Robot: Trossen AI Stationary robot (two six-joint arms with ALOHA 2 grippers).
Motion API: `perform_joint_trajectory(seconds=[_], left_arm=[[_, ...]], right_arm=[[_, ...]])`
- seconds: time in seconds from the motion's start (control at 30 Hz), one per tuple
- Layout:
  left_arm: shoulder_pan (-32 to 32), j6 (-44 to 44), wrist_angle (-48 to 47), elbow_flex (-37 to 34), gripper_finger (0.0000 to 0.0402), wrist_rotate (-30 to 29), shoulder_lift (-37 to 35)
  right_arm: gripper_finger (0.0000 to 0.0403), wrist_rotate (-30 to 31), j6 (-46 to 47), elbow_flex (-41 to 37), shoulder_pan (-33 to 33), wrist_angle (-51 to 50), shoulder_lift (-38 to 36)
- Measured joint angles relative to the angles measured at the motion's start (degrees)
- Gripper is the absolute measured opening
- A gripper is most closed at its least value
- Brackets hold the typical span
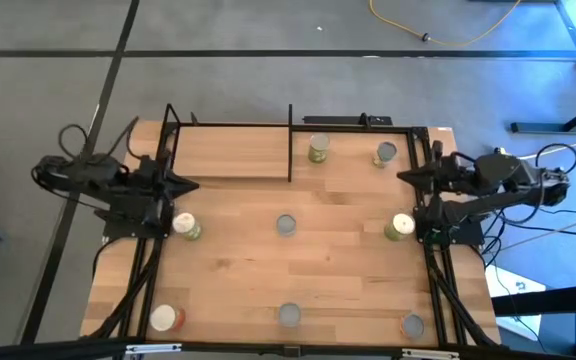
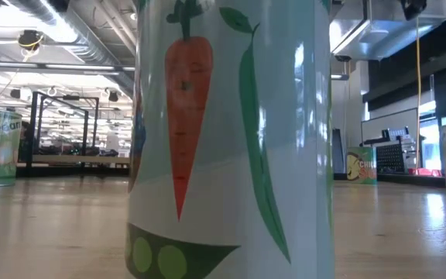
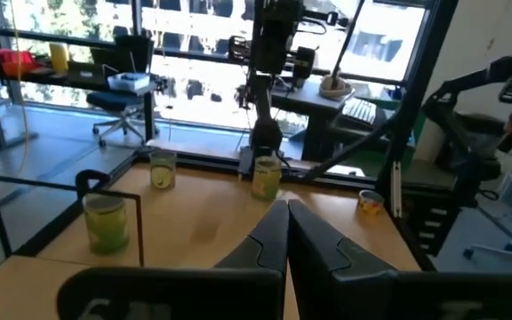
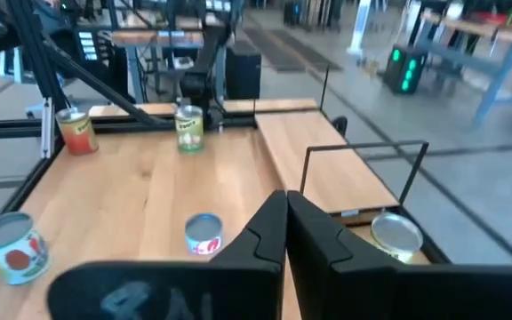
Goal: Pick and place cans onto a shelf
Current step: Put the top canned pears on the shelf
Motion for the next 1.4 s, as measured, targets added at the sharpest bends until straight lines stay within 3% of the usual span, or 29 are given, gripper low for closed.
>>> perform_joint_trajectory(seconds=[0.17, 0.37, 0.8, 1.0, 1.1, 1.4], left_arm=[[0.00, -0.29, -6.93, 11.63, 0.0000, -1.04, 7.21], [0.02, -5.16, -18.90, 24.95, 0.0000, -6.29, 16.17], [0.02, -19.56, -46.31, 50.23, 0.0000, -4.65, 33.59], [0.02, -24.59, -53.89, 55.18, 0.0000, -4.40, 38.06], [0.02, -27.09, -55.93, 55.26, 0.0000, -1.60, 39.31], [0.03, -31.85, -58.33, 55.26, 0.0000, -0.48, 41.53]], right_arm=[[0.0013, 0.03, 5.05, 11.50, 0.00, -10.17, 8.51], [0.0013, 2.07, 15.44, 24.38, 0.00, -23.58, 17.13], [0.0013, -0.59, 32.54, 45.90, 0.00, -49.69, 29.59], [0.0013, -5.71, 35.88, 47.36, -0.04, -50.66, 32.47], [0.0013, -7.96, 36.69, 46.48, -0.05, -50.88, 33.56], [0.0013, -8.09, 42.57, 43.43, -1.83, -50.81, 37.46]])
